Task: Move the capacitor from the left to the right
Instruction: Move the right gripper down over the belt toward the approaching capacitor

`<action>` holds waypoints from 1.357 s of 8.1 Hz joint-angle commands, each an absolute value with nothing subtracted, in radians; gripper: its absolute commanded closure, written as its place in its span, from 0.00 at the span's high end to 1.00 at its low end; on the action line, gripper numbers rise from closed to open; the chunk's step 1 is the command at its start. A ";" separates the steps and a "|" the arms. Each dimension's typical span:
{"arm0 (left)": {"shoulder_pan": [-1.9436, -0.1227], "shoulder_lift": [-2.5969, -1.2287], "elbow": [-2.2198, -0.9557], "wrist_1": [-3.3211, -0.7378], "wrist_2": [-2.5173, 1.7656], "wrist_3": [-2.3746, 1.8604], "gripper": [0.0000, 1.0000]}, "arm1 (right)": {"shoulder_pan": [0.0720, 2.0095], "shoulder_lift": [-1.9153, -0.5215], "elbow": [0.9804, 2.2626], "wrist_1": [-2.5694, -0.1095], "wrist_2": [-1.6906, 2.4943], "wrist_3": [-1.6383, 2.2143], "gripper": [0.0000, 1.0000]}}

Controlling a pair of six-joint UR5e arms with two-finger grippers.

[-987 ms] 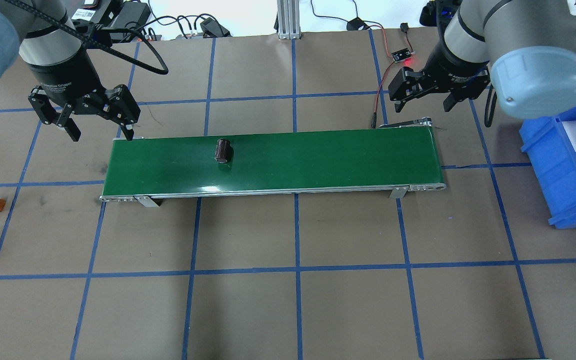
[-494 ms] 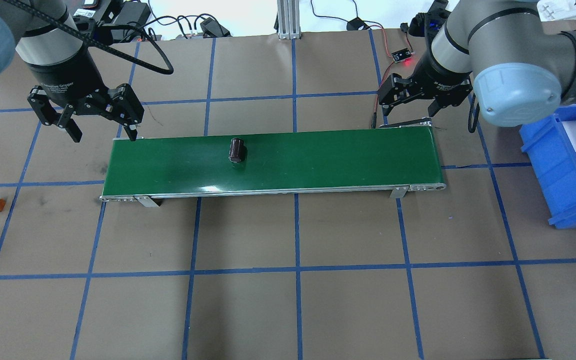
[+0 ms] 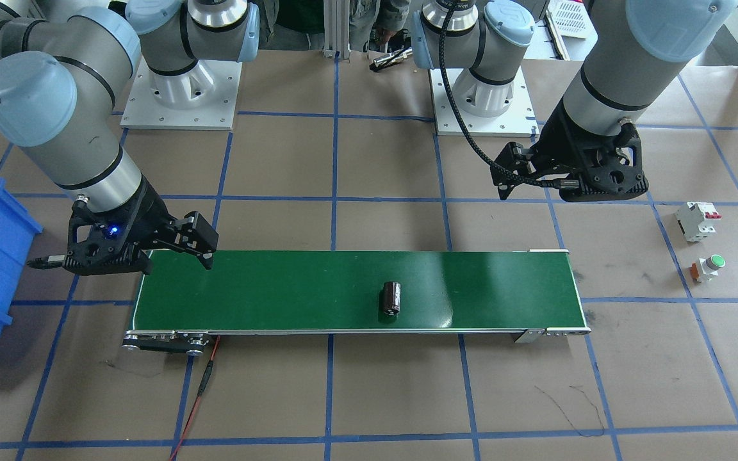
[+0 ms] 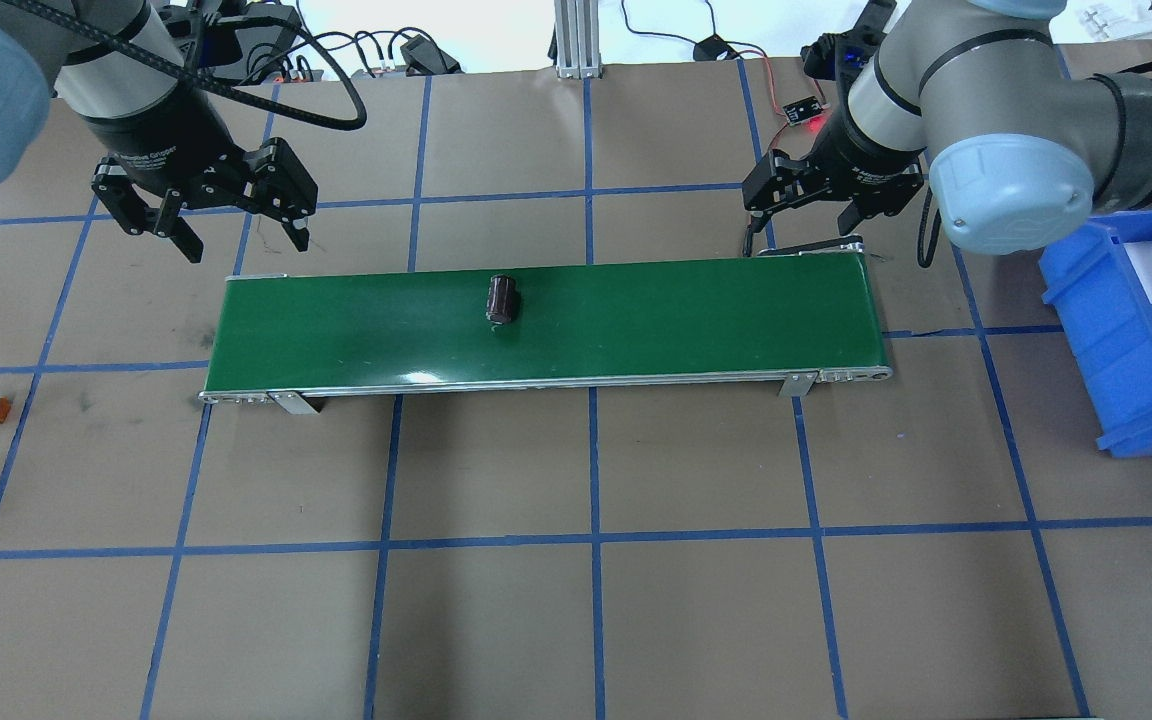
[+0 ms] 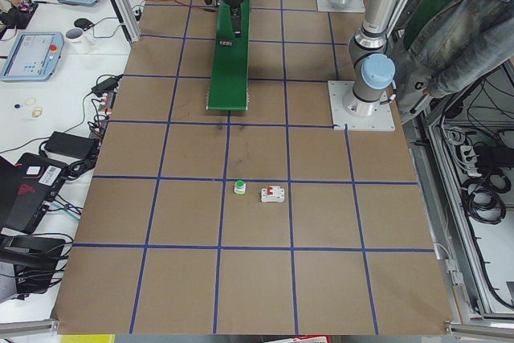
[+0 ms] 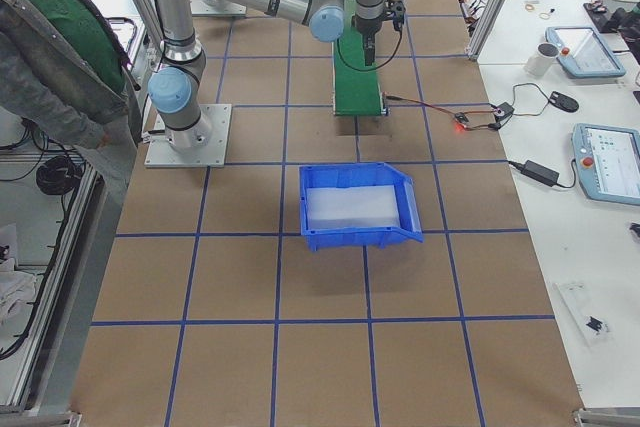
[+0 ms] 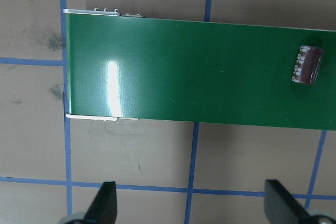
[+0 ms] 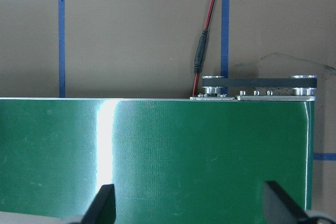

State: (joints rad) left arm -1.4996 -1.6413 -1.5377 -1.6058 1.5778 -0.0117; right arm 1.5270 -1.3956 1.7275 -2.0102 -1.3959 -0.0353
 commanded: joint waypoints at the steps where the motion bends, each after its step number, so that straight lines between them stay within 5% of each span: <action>1: -1.500 -1.641 -1.540 -1.592 1.554 -0.066 1.00 | 1.526 -1.352 1.739 -2.077 -1.385 -0.035 1.00; 11: -1.502 -1.632 -1.546 -1.551 1.554 -0.066 1.00 | 1.528 -1.315 1.789 -2.158 -1.321 -0.032 1.00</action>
